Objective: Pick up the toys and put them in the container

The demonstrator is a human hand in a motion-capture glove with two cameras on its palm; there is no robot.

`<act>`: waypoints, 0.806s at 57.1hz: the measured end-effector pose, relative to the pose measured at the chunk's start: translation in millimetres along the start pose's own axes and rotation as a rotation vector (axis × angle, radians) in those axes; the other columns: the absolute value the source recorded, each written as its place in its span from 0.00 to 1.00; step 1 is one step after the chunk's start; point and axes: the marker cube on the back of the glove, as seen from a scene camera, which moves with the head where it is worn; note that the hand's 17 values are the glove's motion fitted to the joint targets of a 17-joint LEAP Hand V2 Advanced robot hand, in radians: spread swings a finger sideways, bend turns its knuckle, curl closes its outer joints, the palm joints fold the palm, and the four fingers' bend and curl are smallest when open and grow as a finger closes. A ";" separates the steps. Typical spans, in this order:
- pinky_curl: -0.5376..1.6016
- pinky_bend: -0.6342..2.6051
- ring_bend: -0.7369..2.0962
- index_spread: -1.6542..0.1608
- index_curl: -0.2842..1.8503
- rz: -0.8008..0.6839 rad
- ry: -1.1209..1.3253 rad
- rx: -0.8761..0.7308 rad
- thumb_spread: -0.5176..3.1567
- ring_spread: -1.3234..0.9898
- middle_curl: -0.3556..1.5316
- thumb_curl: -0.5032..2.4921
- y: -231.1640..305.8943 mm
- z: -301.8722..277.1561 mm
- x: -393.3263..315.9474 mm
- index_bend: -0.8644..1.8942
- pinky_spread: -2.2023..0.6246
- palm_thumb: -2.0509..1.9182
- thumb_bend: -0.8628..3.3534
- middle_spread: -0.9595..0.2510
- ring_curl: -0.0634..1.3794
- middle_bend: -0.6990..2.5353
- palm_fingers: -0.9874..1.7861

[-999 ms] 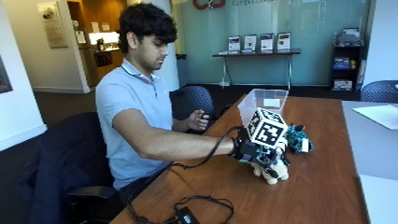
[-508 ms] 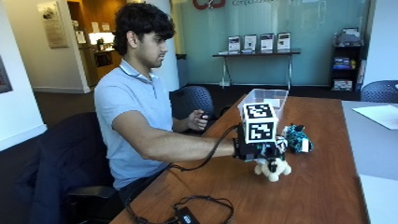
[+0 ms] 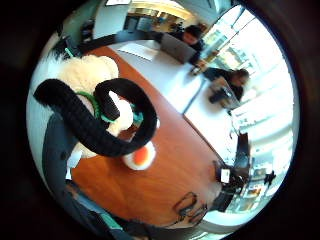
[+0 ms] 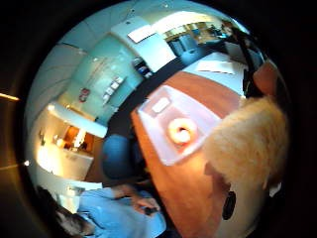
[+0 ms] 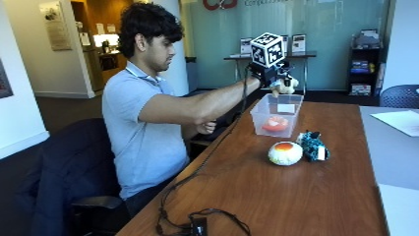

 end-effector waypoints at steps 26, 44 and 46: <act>0.44 0.57 0.32 0.78 0.33 -0.041 -0.209 -0.297 0.55 0.54 0.38 0.23 -53.1 64.8 -65.8 0.35 0.78 0.51 0.32 0.80 0.20 0.26 0.25; 0.41 0.53 0.31 0.76 0.29 0.294 -0.048 -0.460 0.52 0.56 0.34 0.23 56.4 43.0 77.3 0.36 0.80 0.51 0.26 0.80 0.17 0.25 0.27; 0.41 0.53 0.31 0.76 0.29 0.341 -0.046 -0.489 0.52 0.56 0.33 0.23 71.2 47.3 91.5 0.36 0.80 0.51 0.26 0.80 0.17 0.25 0.27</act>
